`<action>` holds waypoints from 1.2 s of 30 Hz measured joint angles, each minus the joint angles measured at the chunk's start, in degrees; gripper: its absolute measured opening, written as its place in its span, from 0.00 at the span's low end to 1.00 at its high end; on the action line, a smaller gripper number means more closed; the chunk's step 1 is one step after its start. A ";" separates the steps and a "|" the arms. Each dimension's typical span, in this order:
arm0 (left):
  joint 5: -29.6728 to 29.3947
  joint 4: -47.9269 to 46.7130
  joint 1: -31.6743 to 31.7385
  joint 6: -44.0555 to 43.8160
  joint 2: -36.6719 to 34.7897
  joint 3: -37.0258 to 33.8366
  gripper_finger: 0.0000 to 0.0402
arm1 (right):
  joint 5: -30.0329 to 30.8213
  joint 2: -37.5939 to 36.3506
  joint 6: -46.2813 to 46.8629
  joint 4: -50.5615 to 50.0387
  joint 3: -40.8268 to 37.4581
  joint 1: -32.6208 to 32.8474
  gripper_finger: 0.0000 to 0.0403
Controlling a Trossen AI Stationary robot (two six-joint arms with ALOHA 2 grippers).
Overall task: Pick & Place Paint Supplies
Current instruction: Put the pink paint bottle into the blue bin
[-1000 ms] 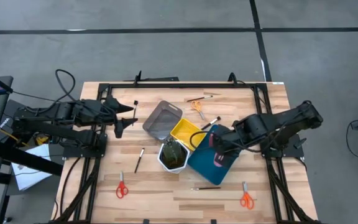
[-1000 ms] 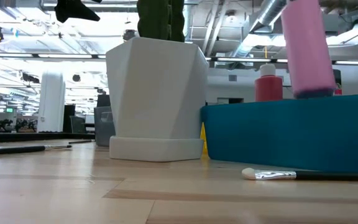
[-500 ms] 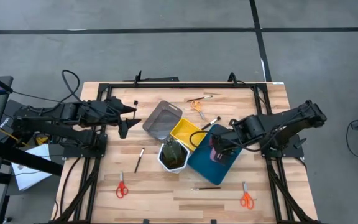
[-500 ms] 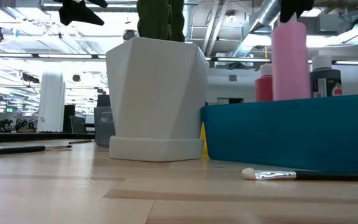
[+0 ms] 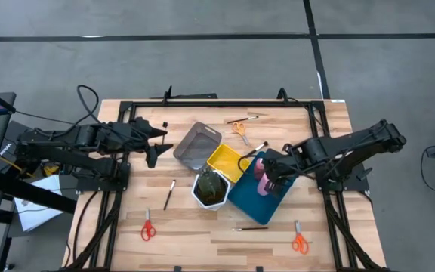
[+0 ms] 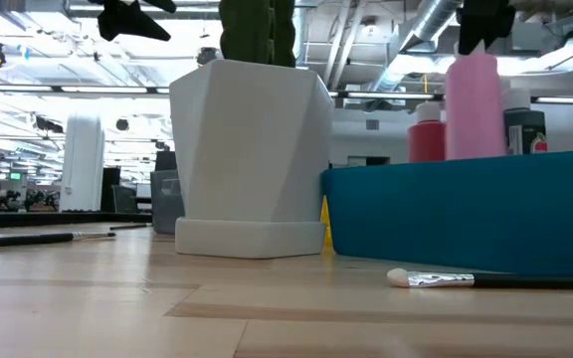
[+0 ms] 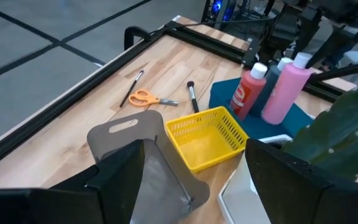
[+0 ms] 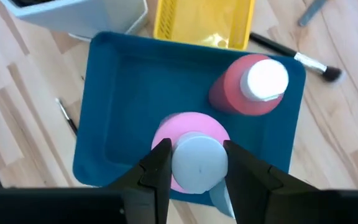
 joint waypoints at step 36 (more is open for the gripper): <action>-1.03 0.44 0.00 -0.89 0.00 0.00 0.68 | 0.03 1.99 -10.00 5.45 -3.42 -0.16 0.28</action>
